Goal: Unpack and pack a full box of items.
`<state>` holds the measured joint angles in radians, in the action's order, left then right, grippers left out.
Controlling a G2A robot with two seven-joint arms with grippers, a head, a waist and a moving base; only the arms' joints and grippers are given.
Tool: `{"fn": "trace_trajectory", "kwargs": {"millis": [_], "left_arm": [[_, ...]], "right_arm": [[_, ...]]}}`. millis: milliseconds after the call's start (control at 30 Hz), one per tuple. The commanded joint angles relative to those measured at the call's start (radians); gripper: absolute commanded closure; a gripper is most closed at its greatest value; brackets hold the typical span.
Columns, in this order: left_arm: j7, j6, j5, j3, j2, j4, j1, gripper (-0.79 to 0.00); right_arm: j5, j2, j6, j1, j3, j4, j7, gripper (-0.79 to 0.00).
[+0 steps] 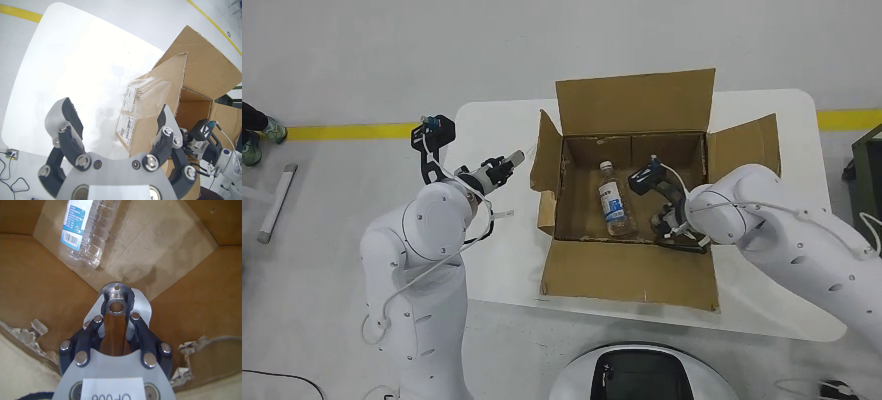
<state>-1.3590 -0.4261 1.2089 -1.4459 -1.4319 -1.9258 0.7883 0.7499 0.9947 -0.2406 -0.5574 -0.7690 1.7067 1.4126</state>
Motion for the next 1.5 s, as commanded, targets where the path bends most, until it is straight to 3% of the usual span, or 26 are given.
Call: {"fn": "trace_trajectory", "kwargs": {"millis": [0,67,100,133,233,500,633,800,933,1100,1300,1467], "left_arm": [[0.0,0.0,0.0,0.0,0.0,0.0,0.0,-0.785],[0.0,0.0,0.0,0.0,0.0,0.0,0.0,-0.785],[0.0,0.0,0.0,0.0,0.0,0.0,0.0,-0.785],[0.0,0.0,0.0,0.0,0.0,0.0,0.0,-0.785],[0.0,0.0,0.0,0.0,0.0,0.0,0.0,-0.785],[0.0,0.0,0.0,0.0,0.0,0.0,0.0,-0.785],[0.0,0.0,0.0,0.0,0.0,0.0,0.0,-0.785],[0.0,0.0,0.0,0.0,0.0,0.0,0.0,-0.785],[0.0,0.0,0.0,0.0,0.0,0.0,0.0,-0.785],[0.0,0.0,0.0,0.0,0.0,0.0,0.0,-0.785],[0.0,0.0,0.0,0.0,0.0,0.0,0.0,-0.785],[0.0,0.0,0.0,0.0,0.0,0.0,0.0,-0.785]], "right_arm": [[-0.001,0.005,-0.002,0.002,0.005,-0.009,-0.003,0.0],[0.004,0.009,-0.001,0.004,0.013,-0.014,-0.002,0.0],[0.006,0.012,0.0,0.004,0.018,-0.017,-0.001,-0.123],[0.008,0.014,0.0,0.006,0.02,-0.019,-0.001,-0.191],[0.009,0.02,-0.002,0.009,0.024,-0.026,0.003,-0.265],[-0.016,0.021,-0.005,-0.005,-0.018,-0.024,-0.013,-0.296],[-0.07,0.0,-0.041,-0.005,-0.167,0.084,-0.033,-0.286],[-0.061,-0.059,-0.053,-0.04,-0.524,0.263,0.025,-0.326],[0.067,-0.104,0.005,-0.128,-0.794,0.319,0.123,-0.36],[0.135,-0.142,0.062,-0.336,-0.981,0.287,0.123,-0.369],[0.123,-0.169,0.086,-0.583,-1.038,0.248,0.123,-0.376],[0.109,-0.173,0.049,-0.682,-1.027,0.233,0.123,-0.357]]}}
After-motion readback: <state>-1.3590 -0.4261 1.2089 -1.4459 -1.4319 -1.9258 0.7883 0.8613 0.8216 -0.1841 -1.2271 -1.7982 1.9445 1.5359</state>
